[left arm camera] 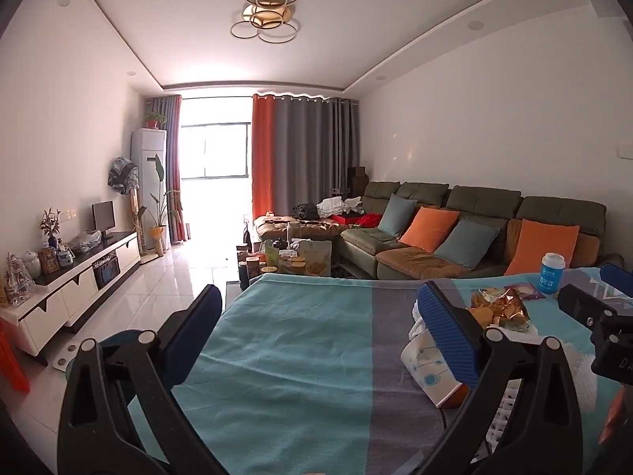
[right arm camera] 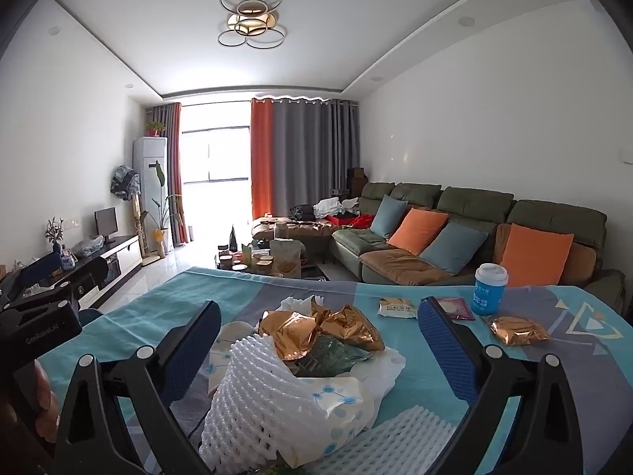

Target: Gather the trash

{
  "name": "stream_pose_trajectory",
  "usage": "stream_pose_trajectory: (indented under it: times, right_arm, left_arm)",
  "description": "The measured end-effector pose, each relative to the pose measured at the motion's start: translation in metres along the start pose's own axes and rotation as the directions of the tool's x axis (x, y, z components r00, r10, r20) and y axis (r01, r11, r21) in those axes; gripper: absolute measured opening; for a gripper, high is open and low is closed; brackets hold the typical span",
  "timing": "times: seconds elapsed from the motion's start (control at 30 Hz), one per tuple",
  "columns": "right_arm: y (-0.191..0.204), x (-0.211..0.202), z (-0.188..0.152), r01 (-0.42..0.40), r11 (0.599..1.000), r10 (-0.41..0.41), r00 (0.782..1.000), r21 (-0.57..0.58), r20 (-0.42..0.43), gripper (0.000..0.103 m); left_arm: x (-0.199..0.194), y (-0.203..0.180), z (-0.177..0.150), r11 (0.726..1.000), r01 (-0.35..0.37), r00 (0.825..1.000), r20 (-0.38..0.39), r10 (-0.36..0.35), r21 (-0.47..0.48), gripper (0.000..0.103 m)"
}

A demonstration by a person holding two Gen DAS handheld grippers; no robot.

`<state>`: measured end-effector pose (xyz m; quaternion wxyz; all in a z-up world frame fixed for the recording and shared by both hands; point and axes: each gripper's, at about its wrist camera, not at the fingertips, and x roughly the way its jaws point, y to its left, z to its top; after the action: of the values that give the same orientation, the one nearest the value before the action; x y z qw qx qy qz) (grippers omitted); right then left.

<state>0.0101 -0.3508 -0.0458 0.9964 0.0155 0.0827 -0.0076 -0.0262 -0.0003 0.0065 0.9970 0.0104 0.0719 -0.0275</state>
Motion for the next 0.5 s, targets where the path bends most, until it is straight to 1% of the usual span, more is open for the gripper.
stream_pose_trajectory:
  times: [0.2,0.3,0.5]
  right_arm:
    - [-0.0021,-0.0027,0.0022,0.008,1.0,-0.008,1.0,0.006,0.003,0.096]
    - [-0.0029,-0.0028,0.0024,0.011,1.0,-0.011,1.0,0.01,0.0,0.096]
    - [-0.0039,-0.0035,0.0025,0.009,1.0,-0.009,1.0,0.009,0.001,0.096]
  left_arm:
    - [-0.0039,-0.0012,0.0003,1.0,0.012,1.0,0.012,-0.012,0.004,0.097]
    - [-0.0042,-0.0011,0.0,1.0,0.015,1.0,0.005,-0.015,0.004,0.097]
    - [-0.0035,-0.0025,-0.0009,1.0,0.011,1.0,0.007,-0.011,0.006,0.097]
